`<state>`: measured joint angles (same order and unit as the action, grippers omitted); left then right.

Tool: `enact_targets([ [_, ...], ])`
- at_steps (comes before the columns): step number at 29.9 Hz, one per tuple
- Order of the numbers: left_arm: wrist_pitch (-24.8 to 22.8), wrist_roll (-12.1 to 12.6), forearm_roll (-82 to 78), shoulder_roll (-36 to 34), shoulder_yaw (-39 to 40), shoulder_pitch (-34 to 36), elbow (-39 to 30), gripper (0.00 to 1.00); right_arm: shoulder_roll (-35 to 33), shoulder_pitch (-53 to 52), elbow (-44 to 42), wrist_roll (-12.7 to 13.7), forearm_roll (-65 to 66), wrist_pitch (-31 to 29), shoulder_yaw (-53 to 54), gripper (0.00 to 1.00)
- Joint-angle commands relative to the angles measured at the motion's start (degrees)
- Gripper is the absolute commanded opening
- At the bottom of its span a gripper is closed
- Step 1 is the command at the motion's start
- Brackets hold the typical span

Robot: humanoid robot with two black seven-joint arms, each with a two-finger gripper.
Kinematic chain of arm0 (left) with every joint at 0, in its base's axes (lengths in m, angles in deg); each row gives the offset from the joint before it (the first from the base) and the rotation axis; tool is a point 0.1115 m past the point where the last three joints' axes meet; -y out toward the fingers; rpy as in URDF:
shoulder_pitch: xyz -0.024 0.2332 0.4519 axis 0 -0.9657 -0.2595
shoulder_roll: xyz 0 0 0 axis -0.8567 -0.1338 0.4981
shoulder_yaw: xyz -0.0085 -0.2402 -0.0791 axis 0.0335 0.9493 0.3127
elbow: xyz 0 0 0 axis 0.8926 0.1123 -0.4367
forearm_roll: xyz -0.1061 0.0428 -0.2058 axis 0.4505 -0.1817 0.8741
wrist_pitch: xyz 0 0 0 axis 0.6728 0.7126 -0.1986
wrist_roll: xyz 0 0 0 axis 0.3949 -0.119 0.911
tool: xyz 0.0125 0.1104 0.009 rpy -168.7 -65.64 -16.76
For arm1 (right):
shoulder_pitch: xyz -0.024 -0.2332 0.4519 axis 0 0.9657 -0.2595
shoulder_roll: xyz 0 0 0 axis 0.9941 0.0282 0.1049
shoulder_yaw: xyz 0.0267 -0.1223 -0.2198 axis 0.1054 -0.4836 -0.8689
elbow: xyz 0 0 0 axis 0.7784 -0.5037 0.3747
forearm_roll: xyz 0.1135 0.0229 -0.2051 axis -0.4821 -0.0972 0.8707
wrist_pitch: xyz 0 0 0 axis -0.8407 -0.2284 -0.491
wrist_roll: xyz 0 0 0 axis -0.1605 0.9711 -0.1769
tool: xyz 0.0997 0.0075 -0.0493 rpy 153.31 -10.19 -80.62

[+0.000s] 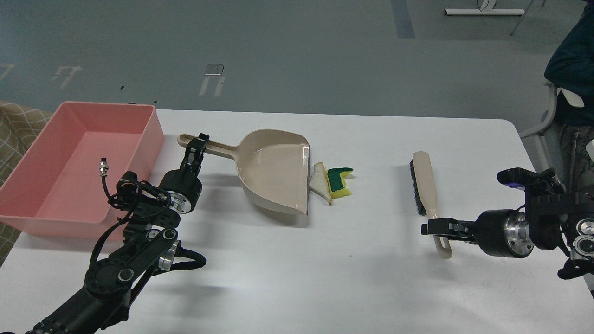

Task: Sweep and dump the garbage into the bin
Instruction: 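Grasp the wooden brush handle with the right gripper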

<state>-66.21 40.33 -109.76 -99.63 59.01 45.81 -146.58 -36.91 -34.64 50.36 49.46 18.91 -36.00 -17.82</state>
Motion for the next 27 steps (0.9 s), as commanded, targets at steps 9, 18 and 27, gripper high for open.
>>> enact_targets([
  [9,0.0,0.0,0.0,0.0,0.0,0.0,-0.04,0.0,0.0,-0.08,0.36,0.81,-0.09,0.04,0.19,0.35],
  [18,0.0,-0.09,0.0,-0.09,0.0,-0.26,-0.04,0.0,0.0,-0.08,0.45,2.65,-0.18,-0.05,0.36,0.02],
  [27,0.0,-1.4,-0.17,-1.14,-1.57,-0.09,0.04,0.0,0.0,-0.87,1.51,2.74,-0.53,0.04,0.71,0.01],
])
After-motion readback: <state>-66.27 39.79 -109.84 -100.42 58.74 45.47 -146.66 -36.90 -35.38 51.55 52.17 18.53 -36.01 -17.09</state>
